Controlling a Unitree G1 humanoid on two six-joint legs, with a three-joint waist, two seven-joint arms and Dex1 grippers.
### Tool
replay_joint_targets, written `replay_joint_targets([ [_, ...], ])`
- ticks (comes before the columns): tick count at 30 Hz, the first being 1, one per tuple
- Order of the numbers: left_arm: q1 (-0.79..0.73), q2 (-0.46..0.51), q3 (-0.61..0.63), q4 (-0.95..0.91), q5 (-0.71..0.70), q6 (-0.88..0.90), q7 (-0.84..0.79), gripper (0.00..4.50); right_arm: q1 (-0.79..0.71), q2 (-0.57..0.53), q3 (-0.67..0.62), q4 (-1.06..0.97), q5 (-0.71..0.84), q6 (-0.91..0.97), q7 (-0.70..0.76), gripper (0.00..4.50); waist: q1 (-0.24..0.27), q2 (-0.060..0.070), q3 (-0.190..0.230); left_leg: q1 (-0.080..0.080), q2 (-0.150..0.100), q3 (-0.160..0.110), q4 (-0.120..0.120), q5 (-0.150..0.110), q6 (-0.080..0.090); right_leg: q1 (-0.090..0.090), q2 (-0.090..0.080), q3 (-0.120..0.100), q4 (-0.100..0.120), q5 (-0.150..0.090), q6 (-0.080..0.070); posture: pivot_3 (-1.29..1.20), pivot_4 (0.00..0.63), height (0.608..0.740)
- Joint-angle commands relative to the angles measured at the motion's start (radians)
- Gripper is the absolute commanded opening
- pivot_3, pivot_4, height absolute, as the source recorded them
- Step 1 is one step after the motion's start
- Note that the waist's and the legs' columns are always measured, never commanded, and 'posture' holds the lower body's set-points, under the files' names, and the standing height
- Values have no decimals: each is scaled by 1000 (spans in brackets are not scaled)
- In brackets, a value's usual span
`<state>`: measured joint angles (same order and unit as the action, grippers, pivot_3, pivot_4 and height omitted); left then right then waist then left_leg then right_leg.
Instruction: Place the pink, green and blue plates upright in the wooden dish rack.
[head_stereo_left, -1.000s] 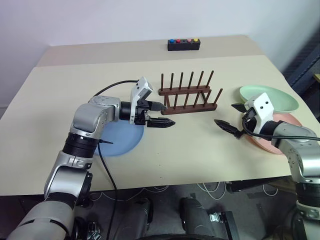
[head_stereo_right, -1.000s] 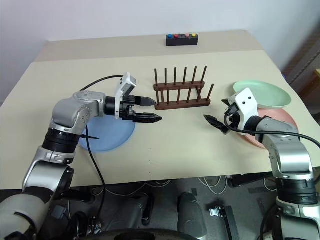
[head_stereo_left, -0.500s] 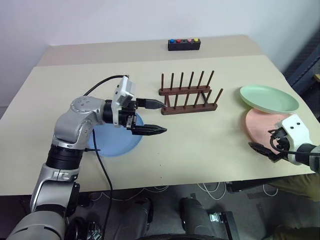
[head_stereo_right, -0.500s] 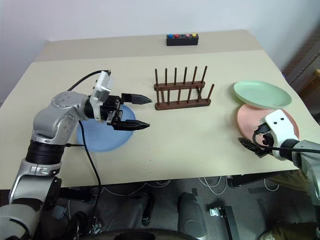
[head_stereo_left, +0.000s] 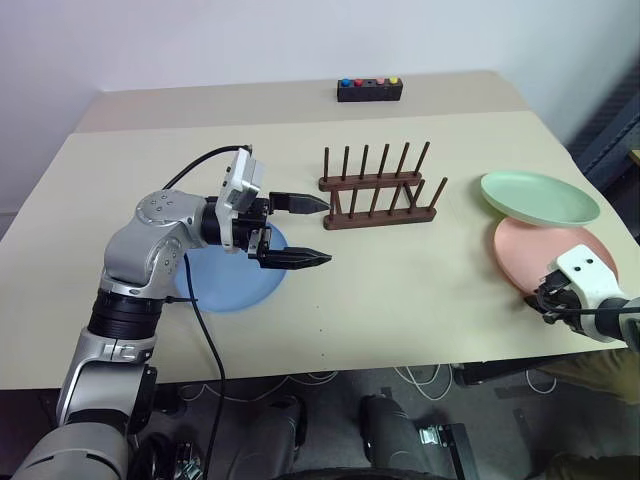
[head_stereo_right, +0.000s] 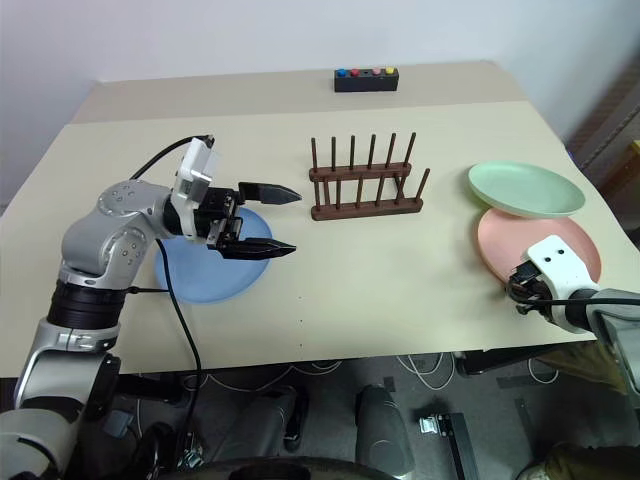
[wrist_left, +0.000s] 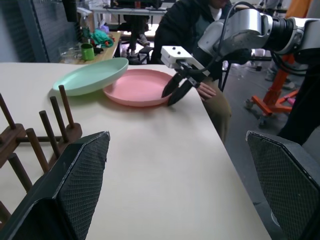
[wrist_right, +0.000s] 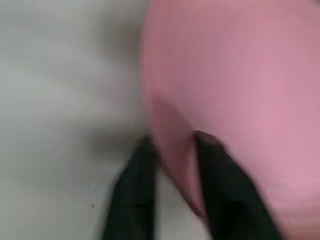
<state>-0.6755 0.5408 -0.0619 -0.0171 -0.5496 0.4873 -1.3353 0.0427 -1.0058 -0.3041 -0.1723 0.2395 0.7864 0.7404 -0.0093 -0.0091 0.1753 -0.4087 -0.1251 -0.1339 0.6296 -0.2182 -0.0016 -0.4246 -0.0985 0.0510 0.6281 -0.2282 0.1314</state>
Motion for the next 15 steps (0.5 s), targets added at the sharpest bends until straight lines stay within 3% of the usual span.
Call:
replay_joint_targets([
  [1, -2, 10, 15, -22, -4, -24, 7, 4500, 3, -33, -19, -14, 14, 34, 30, 46, 2, 0, 0, 0, 0, 0, 0, 0, 0, 0, 0, 0, 0, 0, 0, 0, 150, 740],
  [15, -11, -1, 10, 9, 1, -54, 26, 4500, 38, -161, -280, -367, 354, 409, 294, 46, 19, 0, 0, 0, 0, 0, 1, -1, 1, 1, 0, 0, -1, 0, 0, 0, 150, 740],
])
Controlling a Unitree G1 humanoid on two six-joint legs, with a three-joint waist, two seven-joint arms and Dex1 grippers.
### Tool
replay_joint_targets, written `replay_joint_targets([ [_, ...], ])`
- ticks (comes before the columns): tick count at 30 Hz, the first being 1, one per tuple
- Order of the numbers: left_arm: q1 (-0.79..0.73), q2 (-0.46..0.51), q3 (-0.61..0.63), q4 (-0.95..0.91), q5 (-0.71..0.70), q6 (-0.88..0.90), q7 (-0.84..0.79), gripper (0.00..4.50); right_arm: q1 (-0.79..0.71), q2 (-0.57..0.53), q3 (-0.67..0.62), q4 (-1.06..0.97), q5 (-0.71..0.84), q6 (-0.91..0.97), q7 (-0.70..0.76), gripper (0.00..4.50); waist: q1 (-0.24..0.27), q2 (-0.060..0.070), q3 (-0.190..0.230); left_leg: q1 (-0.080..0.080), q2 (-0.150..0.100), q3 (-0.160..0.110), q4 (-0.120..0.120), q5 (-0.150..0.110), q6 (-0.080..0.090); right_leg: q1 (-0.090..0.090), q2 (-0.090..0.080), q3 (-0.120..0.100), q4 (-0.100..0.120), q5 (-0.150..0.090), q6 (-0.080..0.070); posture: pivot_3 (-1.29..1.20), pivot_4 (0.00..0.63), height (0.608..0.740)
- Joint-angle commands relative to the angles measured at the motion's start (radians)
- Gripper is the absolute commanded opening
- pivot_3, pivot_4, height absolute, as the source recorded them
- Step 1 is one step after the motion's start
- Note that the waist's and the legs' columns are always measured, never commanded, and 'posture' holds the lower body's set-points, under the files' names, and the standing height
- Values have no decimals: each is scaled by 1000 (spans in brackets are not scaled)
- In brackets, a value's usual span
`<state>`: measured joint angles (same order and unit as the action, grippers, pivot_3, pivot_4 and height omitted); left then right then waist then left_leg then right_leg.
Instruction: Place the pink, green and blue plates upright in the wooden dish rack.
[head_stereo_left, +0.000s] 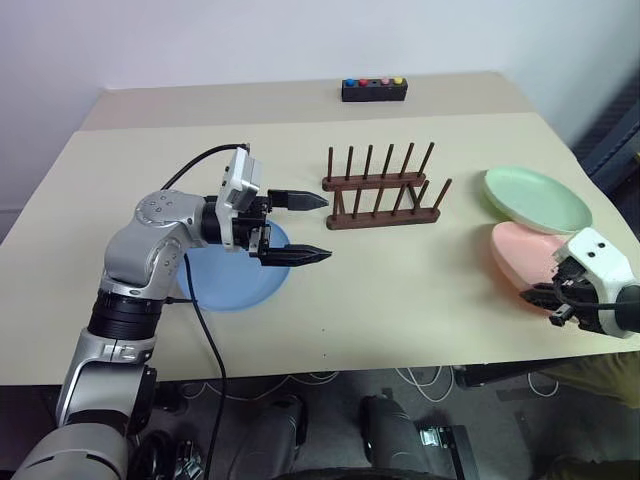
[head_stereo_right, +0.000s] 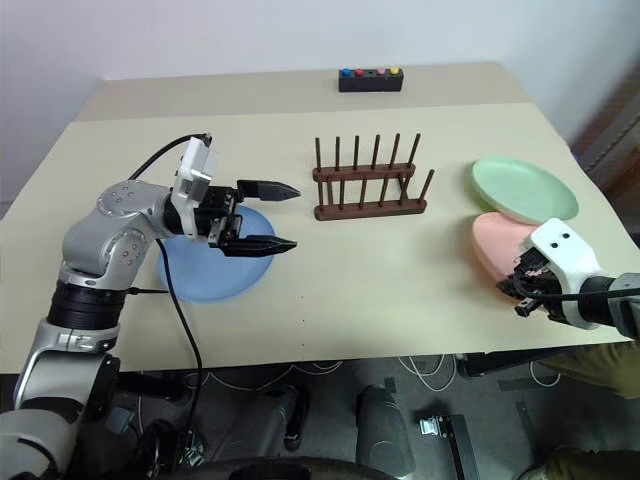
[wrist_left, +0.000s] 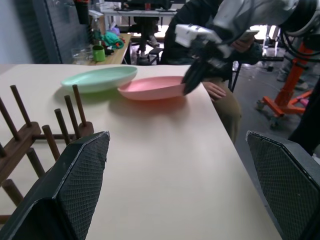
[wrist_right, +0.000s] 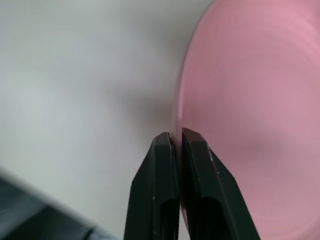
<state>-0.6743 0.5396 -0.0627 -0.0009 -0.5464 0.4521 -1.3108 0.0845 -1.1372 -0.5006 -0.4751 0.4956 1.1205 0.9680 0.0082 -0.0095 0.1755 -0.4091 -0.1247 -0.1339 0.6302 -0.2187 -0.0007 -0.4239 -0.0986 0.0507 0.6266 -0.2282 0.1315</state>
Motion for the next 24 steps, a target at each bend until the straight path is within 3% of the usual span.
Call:
replay_joint_targets([
  [1, -14, 0, 11, -3, -1, -21, 1, 4500, -7, -36, -101, -72, 120, 97, 76, 46, 3, 0, 0, 0, 0, 0, 0, 0, 0, 0, 0, 0, 0, 0, 0, 0, 150, 740],
  [8, -23, 0, 14, 27, 13, -49, 10, 4500, -183, -2, -210, -13, 301, 177, 66, 46, 3, 0, 0, 0, 0, 0, 0, 0, 0, 0, 0, 0, -2, 0, 0, 0, 150, 740],
  [15, -33, -3, 30, 41, 1, -49, 15, 4500, -595, 187, -319, 227, 505, 179, -147, 46, 3, 0, 0, -1, 1, 0, -1, 0, 1, 0, 0, 0, -4, 0, 0, 0, 150, 740],
  [19, -42, -15, 36, 54, 3, -65, 31, 4500, -698, 255, -278, 306, 494, 69, -231, 46, 4, 0, 0, -2, 1, 0, -2, -1, 1, 0, 0, 0, -7, 1, 0, 0, 150, 740],
  [24, -50, -37, 55, 51, -15, -58, 58, 4500, -896, 416, -242, 509, 533, -104, -254, 46, -8, 1, 0, -2, 1, 1, -2, -1, 1, -1, 0, 0, -6, 1, -1, 0, 150, 740],
])
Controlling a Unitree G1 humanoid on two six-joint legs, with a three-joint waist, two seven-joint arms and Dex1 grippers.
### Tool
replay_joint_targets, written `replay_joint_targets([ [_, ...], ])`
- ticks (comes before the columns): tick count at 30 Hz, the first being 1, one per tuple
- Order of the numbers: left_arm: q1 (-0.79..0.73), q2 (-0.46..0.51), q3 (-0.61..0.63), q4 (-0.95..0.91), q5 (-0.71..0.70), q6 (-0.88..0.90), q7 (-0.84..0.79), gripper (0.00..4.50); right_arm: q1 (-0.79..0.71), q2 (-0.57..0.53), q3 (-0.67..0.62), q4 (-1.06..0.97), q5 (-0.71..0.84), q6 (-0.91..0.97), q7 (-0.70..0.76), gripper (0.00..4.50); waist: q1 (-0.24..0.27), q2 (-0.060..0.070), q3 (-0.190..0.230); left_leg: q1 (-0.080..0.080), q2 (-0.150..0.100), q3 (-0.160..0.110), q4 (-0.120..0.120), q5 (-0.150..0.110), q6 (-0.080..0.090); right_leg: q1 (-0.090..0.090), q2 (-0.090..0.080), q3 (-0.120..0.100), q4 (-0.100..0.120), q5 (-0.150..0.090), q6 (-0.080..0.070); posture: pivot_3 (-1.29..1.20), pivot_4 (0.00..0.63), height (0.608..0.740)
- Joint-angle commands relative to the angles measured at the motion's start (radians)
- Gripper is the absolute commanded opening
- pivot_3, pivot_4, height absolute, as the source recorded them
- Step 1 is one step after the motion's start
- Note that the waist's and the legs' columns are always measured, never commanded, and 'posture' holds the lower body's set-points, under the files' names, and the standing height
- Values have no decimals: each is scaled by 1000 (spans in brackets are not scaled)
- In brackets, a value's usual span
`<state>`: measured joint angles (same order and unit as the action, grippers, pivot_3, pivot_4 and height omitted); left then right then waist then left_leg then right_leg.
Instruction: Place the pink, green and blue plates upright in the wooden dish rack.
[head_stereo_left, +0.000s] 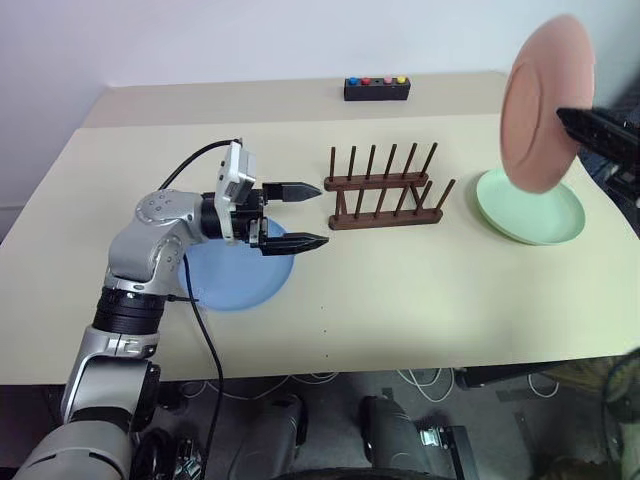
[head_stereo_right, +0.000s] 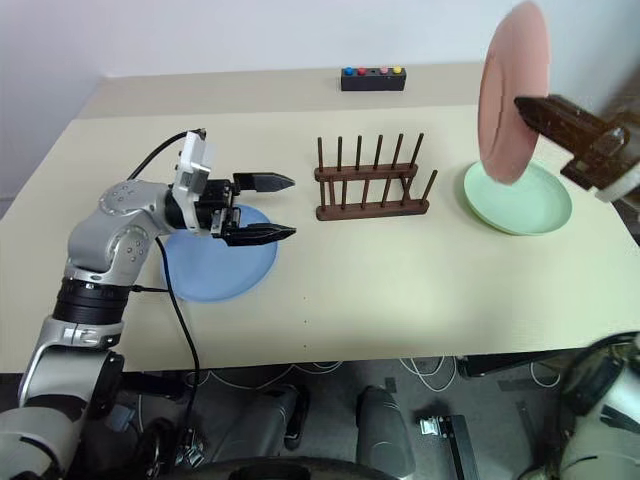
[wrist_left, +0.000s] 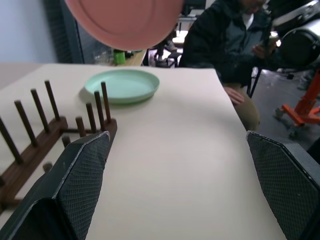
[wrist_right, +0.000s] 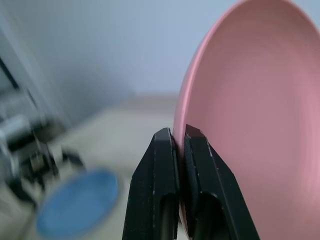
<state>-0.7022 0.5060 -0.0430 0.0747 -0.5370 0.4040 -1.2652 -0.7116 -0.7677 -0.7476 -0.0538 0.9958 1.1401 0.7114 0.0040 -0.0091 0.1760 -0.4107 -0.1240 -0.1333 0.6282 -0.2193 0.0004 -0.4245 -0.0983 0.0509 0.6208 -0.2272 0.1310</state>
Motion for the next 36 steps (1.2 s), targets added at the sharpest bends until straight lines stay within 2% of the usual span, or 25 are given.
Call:
replay_joint_targets([
  [1, -21, -4, 35, -30, -24, -11, 14, 4500, -118, 60, 32, 118, 14, -159, 22, 46, -7, 1, 0, 0, 0, 0, 0, 0, 0, 0, 0, 0, 0, 0, 0, 0, 150, 740],
  [5, -14, -1, 44, -48, -34, 5, 29, 4500, -162, 88, 115, 218, -1, -216, 77, 46, -15, 1, 0, 0, 0, 0, -1, 0, 0, 0, 0, 0, 0, 0, 0, 0, 150, 740],
  [9, 18, 26, 68, -97, -55, 33, 48, 4500, -174, 84, 209, 337, -42, -277, 197, 46, -18, 1, 0, 0, 0, 0, -1, 0, 0, -1, 0, 0, 1, 0, 0, 0, 150, 740],
  [21, 61, 43, 77, -174, -76, 56, 95, 4500, -203, 77, 345, 568, -166, -378, 376, 46, -18, 1, 0, 0, 0, 0, -1, 0, 0, -1, 0, 0, 2, 0, 0, 0, 150, 740],
  [36, 60, 43, 72, -180, -78, 60, 103, 4500, -221, 64, 347, 665, -222, -421, 408, 46, -18, 1, 0, 0, 0, 0, -1, 0, 0, -2, 1, 0, 2, 0, 0, 0, 150, 740],
])
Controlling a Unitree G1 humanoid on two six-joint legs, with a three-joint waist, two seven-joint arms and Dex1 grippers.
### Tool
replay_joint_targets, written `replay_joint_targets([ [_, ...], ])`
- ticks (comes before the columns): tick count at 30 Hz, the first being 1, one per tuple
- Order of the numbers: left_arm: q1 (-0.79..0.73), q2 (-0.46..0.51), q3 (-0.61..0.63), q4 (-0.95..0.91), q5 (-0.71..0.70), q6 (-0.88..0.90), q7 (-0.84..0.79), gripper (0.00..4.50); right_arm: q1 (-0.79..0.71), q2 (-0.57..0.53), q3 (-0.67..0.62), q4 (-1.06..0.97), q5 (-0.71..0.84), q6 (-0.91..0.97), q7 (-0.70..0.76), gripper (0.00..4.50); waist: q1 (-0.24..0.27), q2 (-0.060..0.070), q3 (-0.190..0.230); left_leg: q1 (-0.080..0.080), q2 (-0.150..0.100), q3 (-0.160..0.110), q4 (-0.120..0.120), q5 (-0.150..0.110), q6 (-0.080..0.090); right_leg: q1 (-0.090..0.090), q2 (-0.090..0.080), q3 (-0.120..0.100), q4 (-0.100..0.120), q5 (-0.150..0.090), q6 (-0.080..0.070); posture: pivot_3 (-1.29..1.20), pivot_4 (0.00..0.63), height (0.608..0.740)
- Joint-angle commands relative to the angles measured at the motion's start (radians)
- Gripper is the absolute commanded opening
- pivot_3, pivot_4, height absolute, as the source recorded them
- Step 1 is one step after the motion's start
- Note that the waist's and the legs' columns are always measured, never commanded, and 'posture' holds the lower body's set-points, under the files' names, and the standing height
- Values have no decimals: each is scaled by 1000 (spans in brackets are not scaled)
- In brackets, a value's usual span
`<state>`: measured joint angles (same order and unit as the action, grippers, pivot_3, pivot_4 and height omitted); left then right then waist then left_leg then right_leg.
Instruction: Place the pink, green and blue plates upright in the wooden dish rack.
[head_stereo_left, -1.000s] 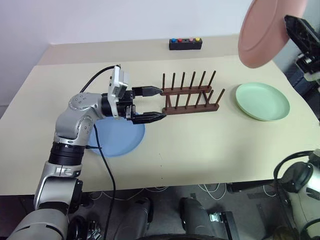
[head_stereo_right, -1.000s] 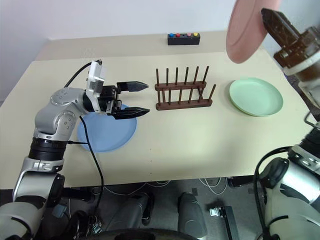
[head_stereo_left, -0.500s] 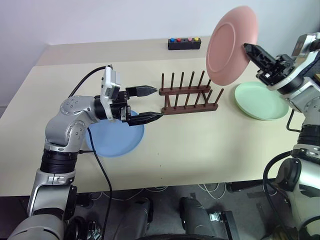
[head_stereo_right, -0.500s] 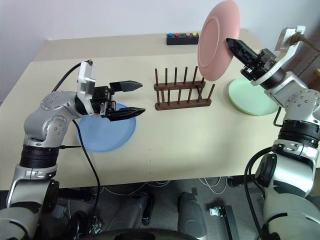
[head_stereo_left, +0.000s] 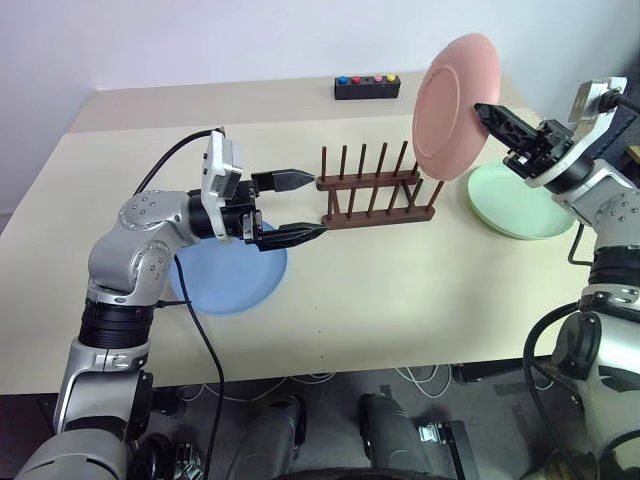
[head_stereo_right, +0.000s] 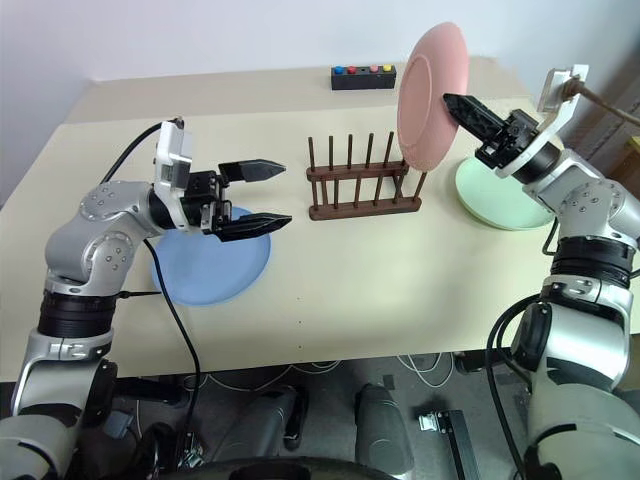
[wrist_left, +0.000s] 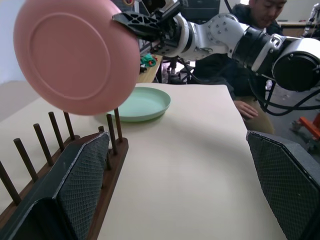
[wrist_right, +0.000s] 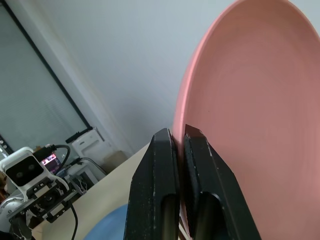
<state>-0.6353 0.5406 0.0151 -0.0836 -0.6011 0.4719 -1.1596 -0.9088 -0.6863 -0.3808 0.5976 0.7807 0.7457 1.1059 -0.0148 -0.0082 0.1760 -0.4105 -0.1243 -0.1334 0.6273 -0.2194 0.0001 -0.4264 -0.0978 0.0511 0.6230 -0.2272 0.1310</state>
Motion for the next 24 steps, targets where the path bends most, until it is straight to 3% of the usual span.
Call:
replay_joint_targets([
  [1, -7, 8, 13, -22, -13, -8, -4, 4500, -20, -15, -16, 18, -13, -29, 14, 46, 0, 0, 0, 0, 0, 0, 0, 0, 0, 0, 0, 0, 0, 0, 0, 0, 150, 740],
  [18, -5, 13, 12, -30, -12, -6, -1, 4500, 26, 38, 57, 66, -146, -145, 19, 46, 0, 0, 0, 0, 0, 0, 0, 0, 0, 0, 0, 0, 0, 0, 0, 0, 150, 740],
  [21, -4, 14, 11, -30, -9, -8, 1, 4500, 32, 40, 62, 67, -143, -112, 38, 966, 0, 0, 0, 0, 0, 0, 0, 0, 0, 0, 0, 0, 0, 0, 0, 0, 150, 740],
  [24, -3, 14, 11, -30, -8, -8, 2, 4500, 38, 41, 59, 56, -147, -120, 40, 2415, 0, 0, 0, 0, 0, 0, 0, 0, 0, 0, 0, 0, 0, 0, 0, 0, 150, 740],
])
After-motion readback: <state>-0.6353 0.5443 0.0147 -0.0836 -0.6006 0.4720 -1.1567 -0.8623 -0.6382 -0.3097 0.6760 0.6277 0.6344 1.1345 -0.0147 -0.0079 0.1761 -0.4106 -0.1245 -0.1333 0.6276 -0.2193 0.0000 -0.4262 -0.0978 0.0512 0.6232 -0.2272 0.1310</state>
